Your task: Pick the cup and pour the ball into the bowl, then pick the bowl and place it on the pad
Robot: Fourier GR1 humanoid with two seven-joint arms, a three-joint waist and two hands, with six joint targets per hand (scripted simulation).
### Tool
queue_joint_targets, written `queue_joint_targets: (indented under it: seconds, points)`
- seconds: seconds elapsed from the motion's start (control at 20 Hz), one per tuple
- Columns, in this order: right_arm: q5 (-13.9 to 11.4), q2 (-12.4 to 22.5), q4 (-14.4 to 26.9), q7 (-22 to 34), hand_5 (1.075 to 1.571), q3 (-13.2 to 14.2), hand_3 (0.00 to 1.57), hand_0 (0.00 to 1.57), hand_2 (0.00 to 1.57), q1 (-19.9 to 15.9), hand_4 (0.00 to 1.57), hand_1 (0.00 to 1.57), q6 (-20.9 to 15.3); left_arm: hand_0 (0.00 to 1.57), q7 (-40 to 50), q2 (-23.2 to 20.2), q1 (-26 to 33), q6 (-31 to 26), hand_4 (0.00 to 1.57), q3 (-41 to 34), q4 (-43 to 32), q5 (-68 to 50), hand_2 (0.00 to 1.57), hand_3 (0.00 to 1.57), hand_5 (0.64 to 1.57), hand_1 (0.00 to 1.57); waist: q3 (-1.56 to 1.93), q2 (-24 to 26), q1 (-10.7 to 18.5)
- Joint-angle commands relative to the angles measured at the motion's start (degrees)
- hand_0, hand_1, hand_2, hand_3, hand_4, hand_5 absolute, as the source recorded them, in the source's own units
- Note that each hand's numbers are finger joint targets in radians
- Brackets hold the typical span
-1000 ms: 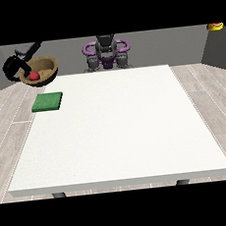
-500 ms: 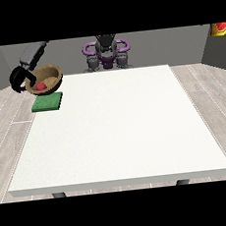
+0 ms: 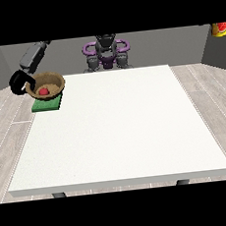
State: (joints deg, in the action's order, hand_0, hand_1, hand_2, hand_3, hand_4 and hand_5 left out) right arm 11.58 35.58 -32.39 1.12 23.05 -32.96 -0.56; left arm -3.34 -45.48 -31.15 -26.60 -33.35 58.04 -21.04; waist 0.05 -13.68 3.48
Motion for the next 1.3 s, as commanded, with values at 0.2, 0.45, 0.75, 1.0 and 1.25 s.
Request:
queue_joint_targets:
  seconds: [0.2, 0.45, 0.75, 1.0, 1.25]
  points:
    - [-0.59, 3.75, 2.0, 0.01, 1.553, 1.76, 0.88, 1.54, 1.44, -0.84, 0.0, 1.54, -4.77, 0.0, 3.17, -3.0, -0.74, -0.78, 1.19, -0.33, -0.67, -2.04, 0.0, 0.0, 1.562, 0.0, -0.03, 1.05, -0.23]
    - [0.28, -0.46, 0.84, -3.2, 1.532, 1.75, 0.83, 1.46, 1.41, -0.67, 0.0, 1.46, -6.54, 0.0, -4.77, -2.27, 2.2, -1.24, 1.19, -0.49, -2.84, 0.46, 0.0, 0.0, 1.563, 0.0, -0.05, -0.52, 0.0]
    - [-0.84, 1.91, 2.11, -2.95, 1.529, 1.37, 0.91, 1.26, 1.35, -4.39, 0.11, 1.26, -8.29, 0.0, -5.52, 0.81, 2.26, 0.42, 1.19, 1.4, -0.41, 0.56, 0.0, 0.0, 1.566, 0.0, -0.02, -1.92, 1.83]
    - [-3.08, 0.02, 1.69, -2.34, 1.442, -2.44, 0.0, 0.0, 0.21, -5.2, 0.0, 0.0, -5.47, 0.0, -3.93, -6.37, -1.16, -4.23, 1.2, -0.9, -5.07, -1.96, 0.0, 0.0, 1.568, 0.0, -0.07, -4.5, 2.54]
    - [-4.65, 1.97, 3.95, 1.24, 1.407, -3.91, 0.0, 0.0, 0.0, -6.37, 0.0, 0.0, -3.82, 0.0, -2.87, 0.5, 1.17, -0.43, 1.19, 2.88, 1.25, -1.15, 0.0, 0.0, 1.569, 0.0, -0.03, 0.77, 3.05]
